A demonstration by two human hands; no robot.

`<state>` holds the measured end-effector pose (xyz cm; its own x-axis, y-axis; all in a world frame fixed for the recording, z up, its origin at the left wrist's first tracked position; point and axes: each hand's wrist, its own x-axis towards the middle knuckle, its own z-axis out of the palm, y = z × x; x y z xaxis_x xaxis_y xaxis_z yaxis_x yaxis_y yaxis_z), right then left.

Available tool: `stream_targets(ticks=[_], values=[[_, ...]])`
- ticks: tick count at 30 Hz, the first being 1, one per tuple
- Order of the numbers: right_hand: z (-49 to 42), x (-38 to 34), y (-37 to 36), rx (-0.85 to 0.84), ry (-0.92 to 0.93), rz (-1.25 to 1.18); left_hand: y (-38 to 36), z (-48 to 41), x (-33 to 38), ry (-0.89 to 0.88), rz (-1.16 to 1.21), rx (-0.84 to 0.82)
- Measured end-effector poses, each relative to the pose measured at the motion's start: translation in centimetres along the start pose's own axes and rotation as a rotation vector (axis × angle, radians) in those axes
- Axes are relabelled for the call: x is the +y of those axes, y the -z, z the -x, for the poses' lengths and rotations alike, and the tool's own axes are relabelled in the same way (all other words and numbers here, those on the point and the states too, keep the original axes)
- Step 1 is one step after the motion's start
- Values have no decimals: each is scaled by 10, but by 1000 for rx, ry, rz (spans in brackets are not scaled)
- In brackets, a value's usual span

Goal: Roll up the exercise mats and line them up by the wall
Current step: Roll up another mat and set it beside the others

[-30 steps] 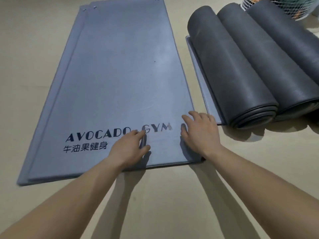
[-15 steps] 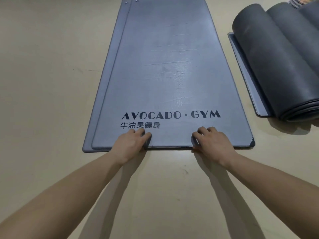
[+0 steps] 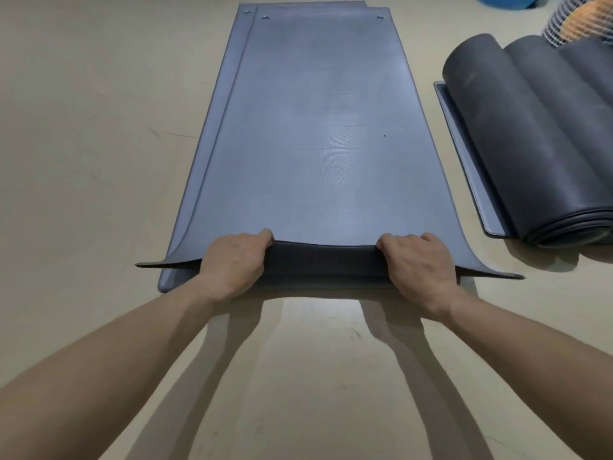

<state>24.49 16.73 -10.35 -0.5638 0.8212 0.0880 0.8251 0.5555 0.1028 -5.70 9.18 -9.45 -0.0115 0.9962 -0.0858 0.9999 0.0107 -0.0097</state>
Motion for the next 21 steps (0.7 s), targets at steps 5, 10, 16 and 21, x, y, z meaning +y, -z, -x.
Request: stream_targets(ticks=[5,10,16,21], values=[[41,-26,-33,315,143,-50,20,-24,1,49,-15,-98],[23,-17,-44,2,108,29,19,-46,1,90,-32,-101],[-19,-14,-59,-154,97,33,-19,-40,14,39,-128,456],[-31,-2,-78,-149,189,-64,-56,-5,-5,-133,-238,352]])
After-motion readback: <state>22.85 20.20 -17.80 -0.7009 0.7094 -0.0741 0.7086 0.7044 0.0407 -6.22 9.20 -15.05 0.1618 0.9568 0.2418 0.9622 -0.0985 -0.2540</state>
